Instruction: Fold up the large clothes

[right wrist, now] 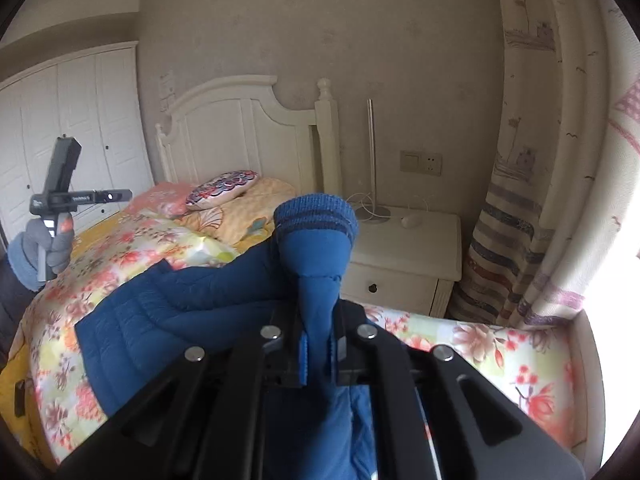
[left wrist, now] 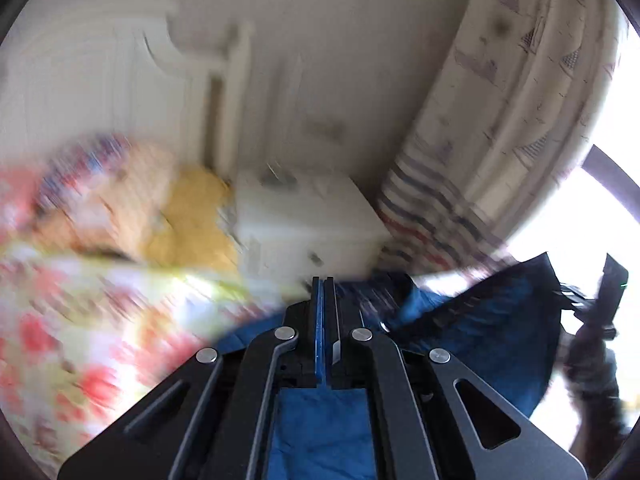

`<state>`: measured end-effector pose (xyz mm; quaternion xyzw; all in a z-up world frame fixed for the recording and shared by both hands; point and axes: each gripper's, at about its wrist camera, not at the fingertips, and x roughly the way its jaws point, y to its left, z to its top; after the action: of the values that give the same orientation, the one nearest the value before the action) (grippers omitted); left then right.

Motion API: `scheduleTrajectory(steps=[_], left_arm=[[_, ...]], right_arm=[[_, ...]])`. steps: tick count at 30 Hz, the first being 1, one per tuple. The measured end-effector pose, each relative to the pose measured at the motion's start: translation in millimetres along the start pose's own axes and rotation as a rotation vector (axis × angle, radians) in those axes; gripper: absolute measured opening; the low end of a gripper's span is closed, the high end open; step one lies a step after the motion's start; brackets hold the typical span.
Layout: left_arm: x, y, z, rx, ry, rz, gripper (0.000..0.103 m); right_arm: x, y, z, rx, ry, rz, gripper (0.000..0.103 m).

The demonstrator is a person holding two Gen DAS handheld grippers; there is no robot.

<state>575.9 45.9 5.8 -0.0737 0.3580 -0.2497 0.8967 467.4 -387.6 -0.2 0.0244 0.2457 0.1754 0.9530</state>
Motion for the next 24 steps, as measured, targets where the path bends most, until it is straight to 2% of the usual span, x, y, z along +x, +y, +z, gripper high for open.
scheduleTrajectory(steps=[1,3,5,6,8,10,13,16,17,18,19,20,21,23,24], left_arm=[[9,6,-12,-0.008,0.037,-0.009,0.001],[33,25,-39,-0.015,0.138,-0.002,0.01],[58,52,-65,-0.053,0.235,0.074,0.01],[66,66,-75,-0.087,0.253,0.061,0.01],[67,82,-78,-0.135,0.229,-0.021,0.01],[67,88,-75,-0.147,0.214,-0.062,0.01],[68,89,-72,-0.112,0.21,-0.068,0.01],[58,94,-71,-0.134,0.169,-0.123,0.01],[57,97,-69,-0.138,0.166,-0.128,0.023],[56,99,-69,-0.138,0.166,-0.116,0.086],[58,101,-68,-0.139,0.173,-0.108,0.088],[61,101,-69,-0.138,0.182,-0.1,0.099],[64,100,-70,-0.133,0.202,-0.1,0.099],[70,94,-73,-0.113,0.236,-0.16,0.099],[72,89,-74,-0.096,0.238,-0.147,0.099]], right_arm=[[6,1,-4,-0.001,0.015,-0.006,0.007],[12,4,-26,-0.02,0.045,-0.039,0.007],[16,-9,-54,0.02,0.076,-0.045,0.007],[17,-18,-64,0.052,0.087,-0.039,0.007],[22,-44,-83,0.154,0.108,-0.011,0.007],[26,-58,-95,0.222,0.104,0.029,0.007],[37,-52,-100,0.199,0.124,0.001,0.007],[40,-45,-103,0.18,0.131,-0.019,0.007],[39,-44,-105,0.181,0.13,-0.018,0.008],[39,-44,-105,0.186,0.13,-0.015,0.008],[40,-44,-106,0.199,0.13,-0.009,0.008],[39,-45,-109,0.208,0.131,-0.005,0.008],[40,-46,-110,0.214,0.132,-0.004,0.008],[42,-45,-111,0.216,0.135,-0.007,0.008],[42,-45,-111,0.214,0.135,-0.01,0.008]])
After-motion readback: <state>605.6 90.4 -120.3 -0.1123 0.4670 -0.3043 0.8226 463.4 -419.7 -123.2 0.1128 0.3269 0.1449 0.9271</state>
